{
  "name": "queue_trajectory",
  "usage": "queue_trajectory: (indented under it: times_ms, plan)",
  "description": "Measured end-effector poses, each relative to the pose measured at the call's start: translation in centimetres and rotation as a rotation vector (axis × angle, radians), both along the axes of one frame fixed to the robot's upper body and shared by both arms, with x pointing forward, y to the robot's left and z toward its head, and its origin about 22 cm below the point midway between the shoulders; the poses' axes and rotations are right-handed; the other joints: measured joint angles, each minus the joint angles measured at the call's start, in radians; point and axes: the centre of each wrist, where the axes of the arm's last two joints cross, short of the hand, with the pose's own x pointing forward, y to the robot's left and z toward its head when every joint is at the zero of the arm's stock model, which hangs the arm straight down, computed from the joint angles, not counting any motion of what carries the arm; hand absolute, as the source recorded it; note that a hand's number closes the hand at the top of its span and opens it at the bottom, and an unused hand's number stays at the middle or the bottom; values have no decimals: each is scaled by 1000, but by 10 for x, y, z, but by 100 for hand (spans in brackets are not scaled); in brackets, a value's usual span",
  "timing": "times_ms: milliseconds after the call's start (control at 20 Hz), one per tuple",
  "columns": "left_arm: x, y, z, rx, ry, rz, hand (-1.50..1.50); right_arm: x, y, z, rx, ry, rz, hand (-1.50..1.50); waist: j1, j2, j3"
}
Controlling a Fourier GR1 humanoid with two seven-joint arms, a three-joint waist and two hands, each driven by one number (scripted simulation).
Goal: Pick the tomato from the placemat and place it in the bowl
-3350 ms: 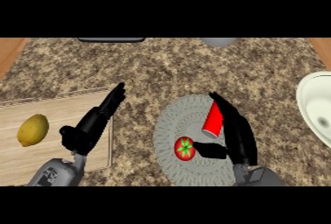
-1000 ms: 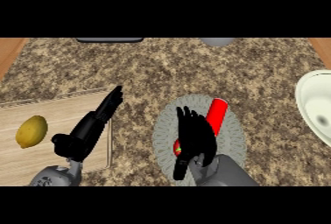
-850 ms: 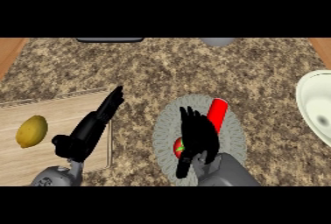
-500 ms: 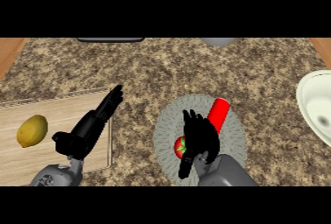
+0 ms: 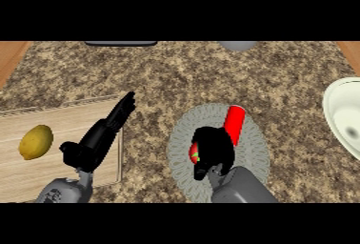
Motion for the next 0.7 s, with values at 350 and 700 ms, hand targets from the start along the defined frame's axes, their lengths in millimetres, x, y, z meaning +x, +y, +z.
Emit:
queue_trajectory:
  times_ms: [350, 700]
  plan:
    - [5, -4, 3, -5, -4, -1, 0, 9, -14, -7, -6, -60, -53, 150, -2, 0, 1]
    - [-5, -3, -1, 3, -4, 5, 0, 57, -109, 9, -50, -85, -205, 150, -2, 3, 1]
